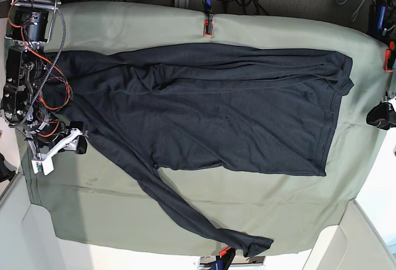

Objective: Fold the T-shirt properly
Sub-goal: 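Move the left gripper down the shirt's side and grasp the hem, then fold the shirt lengthwise with both grippers toward the collar edge, then grasp the hanging sleeve with the right gripper, then fold the sleeve with the right gripper onto the folded shirt body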

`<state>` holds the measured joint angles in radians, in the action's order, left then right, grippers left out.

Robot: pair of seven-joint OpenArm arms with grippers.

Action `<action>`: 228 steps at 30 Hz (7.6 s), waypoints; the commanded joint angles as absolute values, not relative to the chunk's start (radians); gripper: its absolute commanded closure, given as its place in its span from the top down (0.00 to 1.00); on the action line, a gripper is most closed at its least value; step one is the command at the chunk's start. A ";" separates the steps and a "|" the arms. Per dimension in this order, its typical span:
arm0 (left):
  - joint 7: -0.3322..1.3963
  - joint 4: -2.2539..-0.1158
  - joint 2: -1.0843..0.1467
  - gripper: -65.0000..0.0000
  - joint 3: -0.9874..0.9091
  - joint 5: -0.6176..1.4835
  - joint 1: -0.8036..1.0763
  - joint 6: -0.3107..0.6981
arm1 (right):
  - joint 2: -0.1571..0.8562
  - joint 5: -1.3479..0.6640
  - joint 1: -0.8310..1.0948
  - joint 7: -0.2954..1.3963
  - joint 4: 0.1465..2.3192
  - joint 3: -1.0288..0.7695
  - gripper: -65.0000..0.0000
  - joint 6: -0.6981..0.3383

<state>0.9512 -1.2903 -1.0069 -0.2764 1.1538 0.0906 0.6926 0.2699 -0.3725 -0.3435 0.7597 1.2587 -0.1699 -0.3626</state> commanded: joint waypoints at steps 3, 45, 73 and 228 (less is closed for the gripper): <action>0.910 -1.296 -1.013 0.46 -0.290 1.136 0.061 0.698 | 0.265 -0.386 -0.397 0.741 1.178 -0.176 0.55 -0.423; 0.259 -0.294 -0.538 0.39 0.110 0.429 -0.738 0.698 | 0.235 -0.457 -0.362 0.839 1.148 -0.175 0.55 -0.487; 0.235 -0.877 -0.752 0.00 0.110 0.425 -0.383 0.698 | 0.255 -0.453 -0.228 0.897 1.532 -0.181 0.00 -0.487; 0.624 -1.713 -0.773 0.49 -0.335 0.864 0.269 0.698 | -0.152 -0.368 -0.552 0.657 0.942 0.184 0.00 -0.492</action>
